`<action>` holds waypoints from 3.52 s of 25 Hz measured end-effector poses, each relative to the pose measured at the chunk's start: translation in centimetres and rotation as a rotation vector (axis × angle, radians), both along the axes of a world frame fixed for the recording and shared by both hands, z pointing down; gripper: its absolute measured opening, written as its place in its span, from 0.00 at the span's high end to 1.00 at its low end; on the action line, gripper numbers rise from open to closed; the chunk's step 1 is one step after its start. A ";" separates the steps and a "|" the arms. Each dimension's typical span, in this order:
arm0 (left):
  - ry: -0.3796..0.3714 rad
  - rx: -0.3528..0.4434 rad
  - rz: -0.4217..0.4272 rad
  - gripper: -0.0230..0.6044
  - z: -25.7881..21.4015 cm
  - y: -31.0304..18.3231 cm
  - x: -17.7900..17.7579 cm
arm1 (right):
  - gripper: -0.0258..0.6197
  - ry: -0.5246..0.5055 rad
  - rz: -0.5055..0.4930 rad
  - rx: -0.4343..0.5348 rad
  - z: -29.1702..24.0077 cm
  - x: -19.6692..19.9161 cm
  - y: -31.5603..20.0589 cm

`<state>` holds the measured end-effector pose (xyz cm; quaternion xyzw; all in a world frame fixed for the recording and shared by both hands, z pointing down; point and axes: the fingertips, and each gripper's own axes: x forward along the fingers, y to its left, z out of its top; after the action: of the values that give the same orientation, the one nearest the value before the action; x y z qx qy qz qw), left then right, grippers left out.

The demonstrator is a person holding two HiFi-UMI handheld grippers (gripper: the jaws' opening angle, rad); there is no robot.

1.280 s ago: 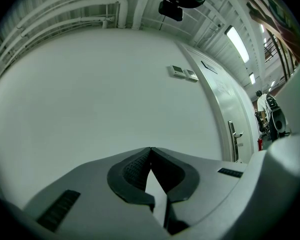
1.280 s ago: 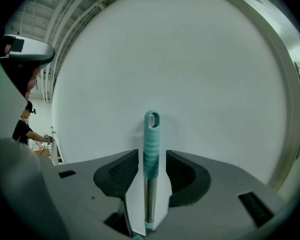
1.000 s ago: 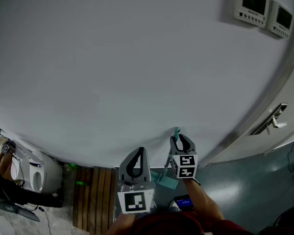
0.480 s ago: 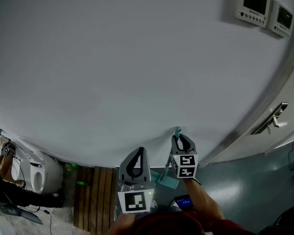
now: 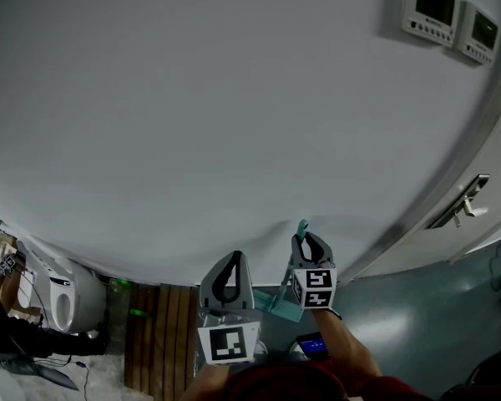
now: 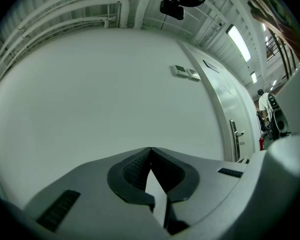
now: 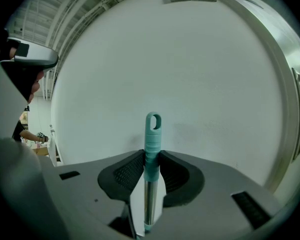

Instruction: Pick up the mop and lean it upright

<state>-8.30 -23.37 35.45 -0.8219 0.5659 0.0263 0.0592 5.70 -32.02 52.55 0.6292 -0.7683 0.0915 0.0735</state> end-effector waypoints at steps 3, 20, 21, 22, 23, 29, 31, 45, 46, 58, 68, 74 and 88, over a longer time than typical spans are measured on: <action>-0.001 -0.003 -0.003 0.94 0.2 0.0 -0.1 | 0.79 0.007 -0.004 0.007 -0.1 -0.2 0.9; -0.023 -0.013 -0.018 0.94 1.4 -0.1 0.0 | 0.79 0.023 -0.042 0.047 -0.7 -1.6 6.8; -0.025 -0.013 -0.019 0.94 1.4 -0.1 0.0 | 0.79 0.027 -0.047 0.050 -0.8 -1.7 7.1; -0.028 -0.013 -0.020 0.94 1.4 -0.1 0.0 | 0.79 0.029 -0.050 0.052 -0.8 -1.8 7.3; -0.030 -0.012 -0.022 0.94 1.5 -0.1 0.0 | 0.79 0.029 -0.053 0.053 -0.8 -2.0 7.5; -0.034 -0.013 -0.030 0.94 1.6 -0.1 -0.2 | 0.79 0.033 -0.059 0.051 -0.8 -2.1 8.0; -0.034 -0.012 -0.030 0.94 1.5 -0.1 -0.1 | 0.79 0.032 -0.056 0.049 -0.8 -1.8 7.9; -0.027 -0.002 -0.022 0.94 1.3 0.1 0.1 | 0.79 0.021 -0.044 0.049 -1.2 -1.2 8.4; -0.025 -0.003 -0.021 0.94 1.4 0.1 0.2 | 0.79 0.021 -0.043 0.049 -1.2 -1.1 8.5; -0.024 -0.013 -0.018 0.94 1.7 0.1 0.5 | 0.79 0.041 -0.069 0.082 -3.0 -1.1 9.4; -0.024 -0.009 -0.004 0.94 1.6 0.5 1.0 | 0.79 0.057 -0.048 0.160 -7.0 1.1 10.7; -0.012 -0.005 0.015 0.94 1.1 0.7 2.0 | 0.79 0.061 -0.029 0.228 -11.0 2.4 11.2; -0.009 0.003 0.033 0.94 1.0 1.2 2.3 | 0.79 0.025 -0.025 0.352 -16.7 2.9 12.8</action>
<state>-5.98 -22.19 36.43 -0.8312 0.5519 0.0245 0.0626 8.58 -19.23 35.81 0.6239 -0.7792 -0.0531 -0.0271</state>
